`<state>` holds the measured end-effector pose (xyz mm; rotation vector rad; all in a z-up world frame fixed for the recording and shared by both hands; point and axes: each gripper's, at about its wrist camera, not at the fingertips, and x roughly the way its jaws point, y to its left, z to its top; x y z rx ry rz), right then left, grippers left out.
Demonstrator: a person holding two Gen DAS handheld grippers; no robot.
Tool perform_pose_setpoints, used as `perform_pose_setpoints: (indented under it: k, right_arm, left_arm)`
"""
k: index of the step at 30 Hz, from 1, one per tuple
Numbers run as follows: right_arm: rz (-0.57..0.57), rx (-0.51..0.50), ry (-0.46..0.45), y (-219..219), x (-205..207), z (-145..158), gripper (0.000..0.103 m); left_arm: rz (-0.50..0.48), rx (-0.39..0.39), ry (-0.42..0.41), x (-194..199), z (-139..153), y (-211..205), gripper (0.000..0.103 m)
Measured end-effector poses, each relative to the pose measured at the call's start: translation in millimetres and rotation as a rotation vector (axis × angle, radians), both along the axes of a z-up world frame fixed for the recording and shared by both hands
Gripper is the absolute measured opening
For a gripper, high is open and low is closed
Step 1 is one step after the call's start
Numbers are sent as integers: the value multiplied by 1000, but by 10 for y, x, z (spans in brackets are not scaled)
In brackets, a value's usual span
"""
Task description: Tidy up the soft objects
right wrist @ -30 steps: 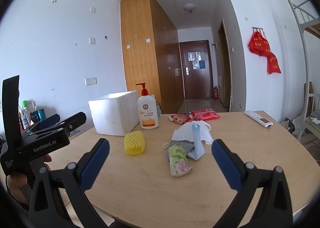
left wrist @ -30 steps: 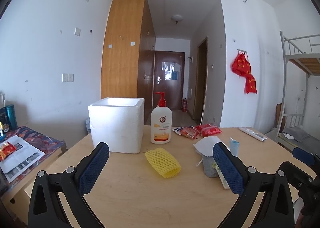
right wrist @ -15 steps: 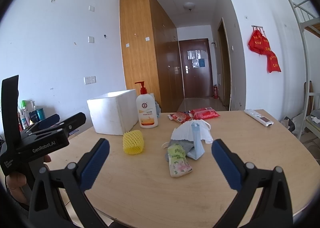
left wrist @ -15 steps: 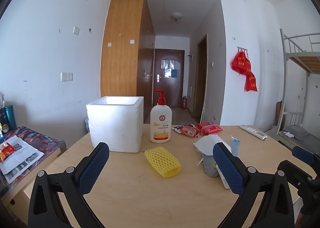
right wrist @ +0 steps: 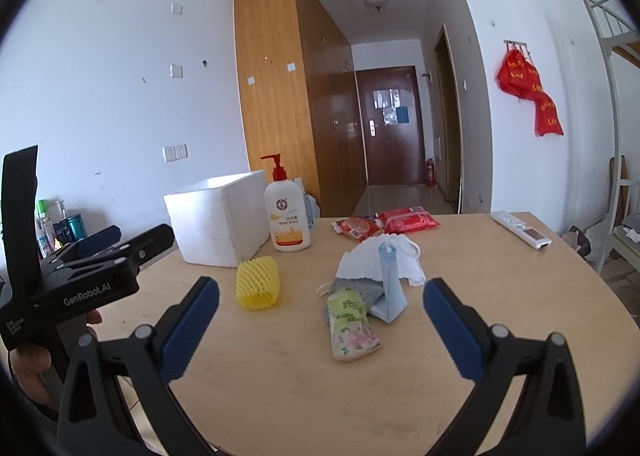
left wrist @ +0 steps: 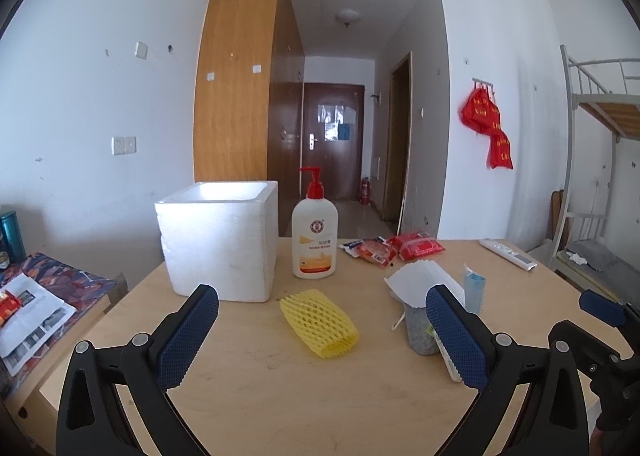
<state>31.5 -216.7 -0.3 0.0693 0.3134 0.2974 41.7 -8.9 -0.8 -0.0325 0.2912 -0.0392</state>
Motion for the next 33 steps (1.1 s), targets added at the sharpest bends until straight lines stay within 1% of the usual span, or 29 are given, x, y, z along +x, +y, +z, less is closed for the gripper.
perform_pose_setpoints:
  k: [6, 17, 20, 29, 33]
  right_arm:
    - [-2, 12, 77, -70, 238, -51, 103]
    - [-28, -36, 206, -36, 617, -187, 103]
    - [-34, -59, 229, -13, 698, -220, 103]
    - [2, -53, 314, 0, 902, -305, 103]
    - [13, -67, 354, 27, 982, -373, 103]
  left_arm:
    - [-1, 18, 74, 268, -45, -33, 103]
    - [-9, 50, 173, 700, -180, -71, 103]
    - [-6, 56, 207, 823, -224, -65, 103]
    - [1, 63, 324, 1214, -410, -51, 103]
    - [10, 49, 373, 1363, -519, -12, 103]
